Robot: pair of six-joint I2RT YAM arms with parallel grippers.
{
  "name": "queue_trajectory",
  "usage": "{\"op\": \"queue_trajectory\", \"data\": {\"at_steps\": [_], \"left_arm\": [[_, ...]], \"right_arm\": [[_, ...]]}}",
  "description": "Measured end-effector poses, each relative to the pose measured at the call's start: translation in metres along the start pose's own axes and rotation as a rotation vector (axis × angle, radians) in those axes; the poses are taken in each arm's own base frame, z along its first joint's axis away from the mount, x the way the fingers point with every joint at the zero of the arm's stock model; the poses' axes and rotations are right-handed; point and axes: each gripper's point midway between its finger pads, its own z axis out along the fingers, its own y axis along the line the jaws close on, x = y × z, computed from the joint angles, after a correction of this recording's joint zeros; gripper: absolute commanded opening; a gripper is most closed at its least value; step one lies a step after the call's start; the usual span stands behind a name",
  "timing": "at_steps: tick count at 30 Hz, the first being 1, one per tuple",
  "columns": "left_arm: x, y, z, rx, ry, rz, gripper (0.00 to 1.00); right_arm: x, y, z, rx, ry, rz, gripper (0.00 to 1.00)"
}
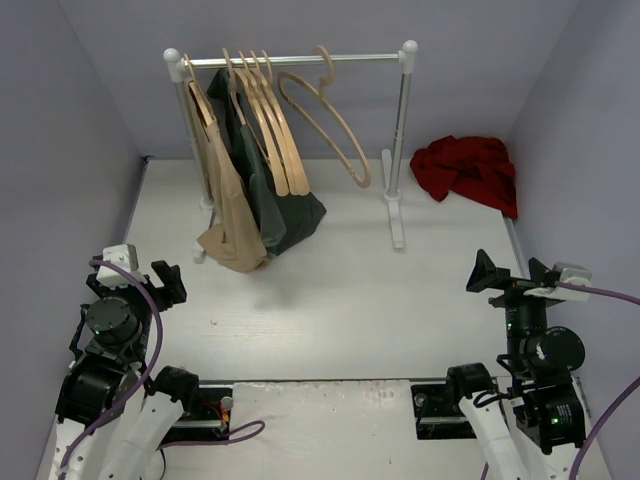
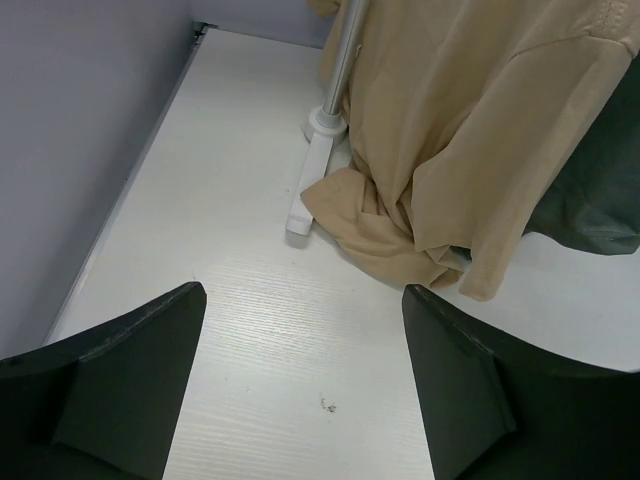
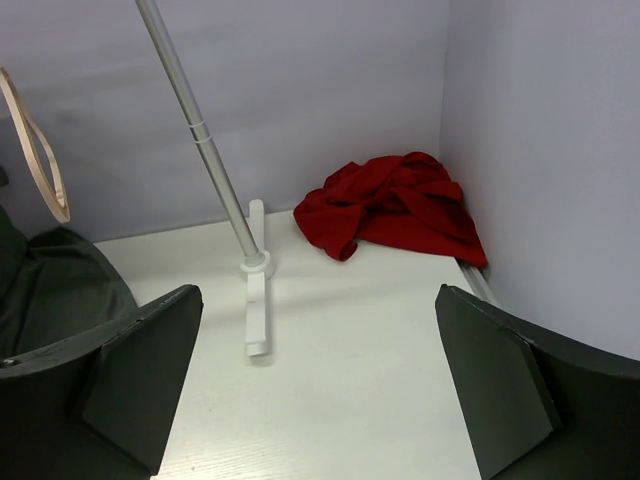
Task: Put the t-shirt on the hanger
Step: Pick up the T-shirt at the corner of the board.
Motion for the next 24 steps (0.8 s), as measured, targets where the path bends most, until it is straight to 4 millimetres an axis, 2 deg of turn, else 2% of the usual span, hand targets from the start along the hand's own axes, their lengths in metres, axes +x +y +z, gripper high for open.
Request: {"op": "queue_trajectory", "data": {"at_steps": [5,7,10,15,19,24], "left_arm": [[0.001,0.000,0.001,-0.002,0.003,0.001,0.75],[0.004,0.000,0.003,-0.004,0.013,0.006,0.75],[0.008,-0.001,0.007,-0.008,0.033,0.014,0.75],[0.010,-0.001,0.009,-0.012,0.040,0.019,0.75],[0.010,-0.002,0.008,-0.008,0.038,0.020,0.75],[0.012,-0.004,0.008,0.004,0.037,0.024,0.75]], "right_arm": [[0.010,0.002,0.009,0.007,0.043,0.006,1.00],[0.018,0.005,0.020,0.014,0.096,0.008,1.00],[0.023,0.015,0.048,0.015,0.175,0.002,1.00],[0.046,0.020,0.109,0.124,0.309,0.015,1.00],[0.076,0.020,0.169,0.216,0.392,-0.016,0.99],[0.153,0.004,0.239,0.255,0.557,-0.091,0.85]]}}
